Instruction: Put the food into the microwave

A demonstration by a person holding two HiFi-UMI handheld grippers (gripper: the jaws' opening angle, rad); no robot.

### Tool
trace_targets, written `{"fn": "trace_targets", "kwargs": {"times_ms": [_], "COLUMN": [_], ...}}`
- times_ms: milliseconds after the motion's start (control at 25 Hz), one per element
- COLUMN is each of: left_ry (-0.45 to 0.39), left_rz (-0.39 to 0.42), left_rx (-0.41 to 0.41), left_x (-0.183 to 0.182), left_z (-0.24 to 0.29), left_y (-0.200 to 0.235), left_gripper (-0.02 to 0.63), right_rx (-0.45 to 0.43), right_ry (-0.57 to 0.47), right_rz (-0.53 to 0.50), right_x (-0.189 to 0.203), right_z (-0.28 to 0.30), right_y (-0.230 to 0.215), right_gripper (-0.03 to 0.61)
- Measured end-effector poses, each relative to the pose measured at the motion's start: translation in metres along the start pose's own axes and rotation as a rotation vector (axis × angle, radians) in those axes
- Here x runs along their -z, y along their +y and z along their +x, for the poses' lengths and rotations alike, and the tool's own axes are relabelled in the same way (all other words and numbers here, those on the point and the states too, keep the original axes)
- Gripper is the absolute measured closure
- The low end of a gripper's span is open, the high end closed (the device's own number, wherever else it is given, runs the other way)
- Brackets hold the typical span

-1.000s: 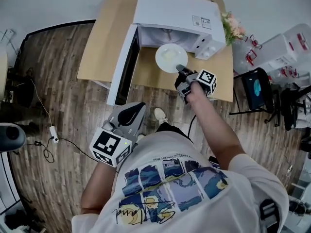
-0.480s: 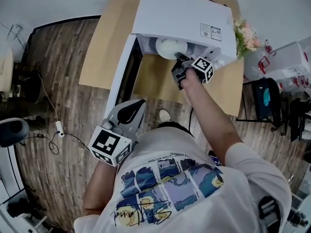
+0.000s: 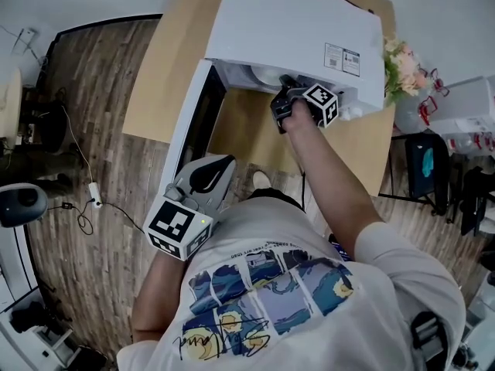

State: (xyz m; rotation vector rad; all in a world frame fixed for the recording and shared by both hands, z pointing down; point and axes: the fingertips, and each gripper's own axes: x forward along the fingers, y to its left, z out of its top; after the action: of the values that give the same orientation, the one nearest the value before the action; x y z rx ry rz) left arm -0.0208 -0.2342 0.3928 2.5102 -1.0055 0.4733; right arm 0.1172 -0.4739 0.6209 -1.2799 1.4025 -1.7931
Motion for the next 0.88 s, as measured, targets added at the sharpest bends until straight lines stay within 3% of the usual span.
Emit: {"fn": "trace_targets", "kwargs": {"times_ms": [480,880], "left_ry": [0.015,0.001], "left_rz": [-0.011,-0.019], "left_rx": [0.004,0.018], "left_x": [-0.003,-0.003], "left_z": [0.013,0.004], "left_y": [0.008,0.009], "left_gripper": [0.606,0.606], "right_rx": [0.065,0.133], "right_ry": [-0.042,0.013], "right_rz": [-0.093,-0.395], "right_x": [-0.009,-0.004], "right_z": [0.003,-0.001], "right_y": [0.002,0.011], "right_gripper": [0.557,0.432]}}
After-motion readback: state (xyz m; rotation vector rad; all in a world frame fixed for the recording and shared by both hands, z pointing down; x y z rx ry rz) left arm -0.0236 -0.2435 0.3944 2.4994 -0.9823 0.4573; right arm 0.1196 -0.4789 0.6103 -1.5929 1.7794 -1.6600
